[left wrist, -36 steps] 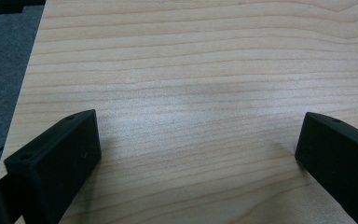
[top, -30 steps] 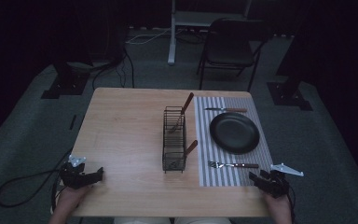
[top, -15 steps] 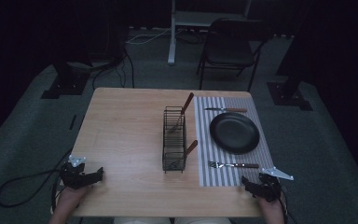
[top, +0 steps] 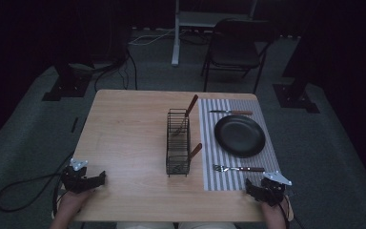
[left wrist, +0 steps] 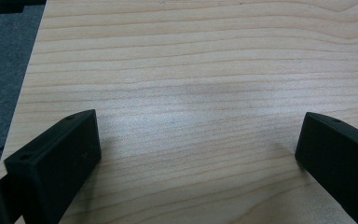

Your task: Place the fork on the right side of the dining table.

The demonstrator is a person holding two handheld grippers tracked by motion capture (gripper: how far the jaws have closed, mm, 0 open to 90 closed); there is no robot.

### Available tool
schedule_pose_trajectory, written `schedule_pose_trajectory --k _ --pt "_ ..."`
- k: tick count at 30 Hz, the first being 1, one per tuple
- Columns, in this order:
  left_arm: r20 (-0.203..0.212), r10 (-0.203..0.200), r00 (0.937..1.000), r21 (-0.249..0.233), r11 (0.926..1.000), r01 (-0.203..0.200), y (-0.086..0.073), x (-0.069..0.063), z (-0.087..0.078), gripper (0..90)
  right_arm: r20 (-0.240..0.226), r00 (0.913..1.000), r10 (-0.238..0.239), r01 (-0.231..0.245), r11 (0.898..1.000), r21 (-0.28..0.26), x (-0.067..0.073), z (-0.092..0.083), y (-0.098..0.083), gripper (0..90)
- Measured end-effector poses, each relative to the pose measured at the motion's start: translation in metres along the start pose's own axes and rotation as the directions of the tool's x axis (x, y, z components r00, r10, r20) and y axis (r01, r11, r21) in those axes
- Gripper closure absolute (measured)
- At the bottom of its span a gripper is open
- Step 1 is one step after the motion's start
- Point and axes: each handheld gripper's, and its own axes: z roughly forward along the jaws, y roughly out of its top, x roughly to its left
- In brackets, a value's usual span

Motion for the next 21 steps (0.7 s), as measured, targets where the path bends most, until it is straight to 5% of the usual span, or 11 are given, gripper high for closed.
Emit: schedule_pose_trajectory --k 21 --pt "0.009 0.011 0.9999 -0.001 0.9999 -0.011 -0.0007 -0.0015 -0.0005 0.2 -0.02 0.9997 0.014 -0.014 1.0 0.011 -0.0025 0.0052 0.0044 11.6"
